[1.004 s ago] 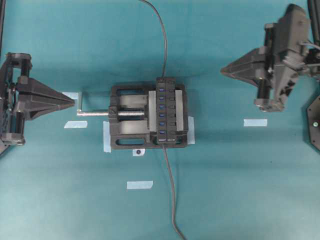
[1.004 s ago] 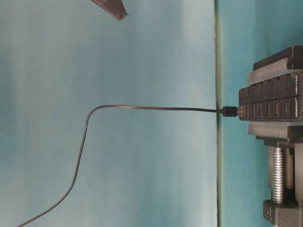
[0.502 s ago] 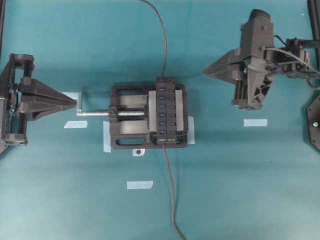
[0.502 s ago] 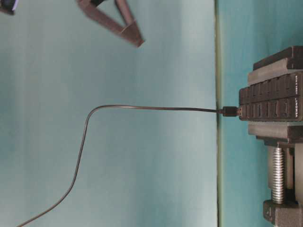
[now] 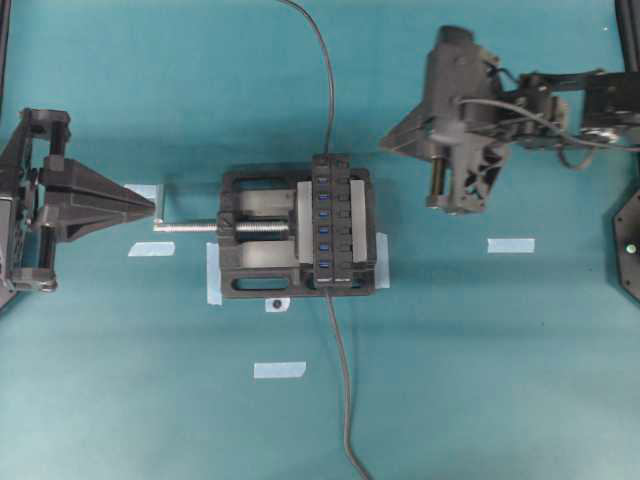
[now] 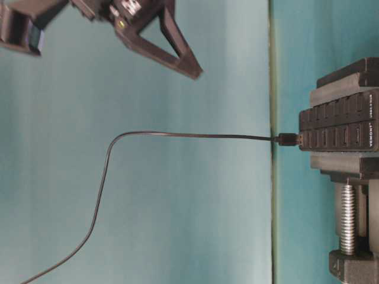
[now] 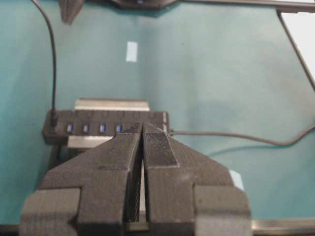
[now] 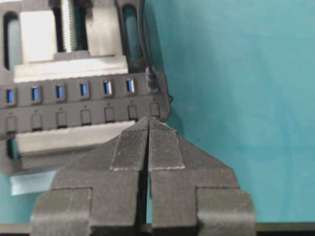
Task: Insert the USB into the center port of the fixed hub
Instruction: 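Lower the open right gripper over the black USB cable plug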
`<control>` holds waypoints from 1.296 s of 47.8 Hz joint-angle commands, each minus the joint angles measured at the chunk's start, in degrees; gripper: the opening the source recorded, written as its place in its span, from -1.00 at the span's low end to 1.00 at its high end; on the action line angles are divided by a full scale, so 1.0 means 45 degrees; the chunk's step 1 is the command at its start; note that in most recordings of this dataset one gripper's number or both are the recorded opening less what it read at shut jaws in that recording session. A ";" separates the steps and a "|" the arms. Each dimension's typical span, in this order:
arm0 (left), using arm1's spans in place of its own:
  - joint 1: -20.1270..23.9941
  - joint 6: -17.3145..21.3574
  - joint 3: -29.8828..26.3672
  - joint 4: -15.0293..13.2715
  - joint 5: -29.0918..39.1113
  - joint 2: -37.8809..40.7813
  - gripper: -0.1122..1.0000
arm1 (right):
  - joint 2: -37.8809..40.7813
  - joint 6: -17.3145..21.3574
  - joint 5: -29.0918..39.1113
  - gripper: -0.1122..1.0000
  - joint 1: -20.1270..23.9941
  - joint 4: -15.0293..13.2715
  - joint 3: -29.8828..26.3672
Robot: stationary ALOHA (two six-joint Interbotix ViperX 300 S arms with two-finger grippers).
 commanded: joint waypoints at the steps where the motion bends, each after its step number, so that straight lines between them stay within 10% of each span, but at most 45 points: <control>1: -0.0020 0.0000 -0.0234 0.0020 -0.0059 0.0039 -0.80 | 0.0195 -0.0215 -0.0293 -0.83 -0.0039 0.0000 -0.0371; 62: -0.0020 -0.0020 -0.0254 0.0020 0.0625 -0.0195 -0.80 | 0.3379 -0.0273 -0.0684 -0.84 -0.0117 0.0020 -0.1543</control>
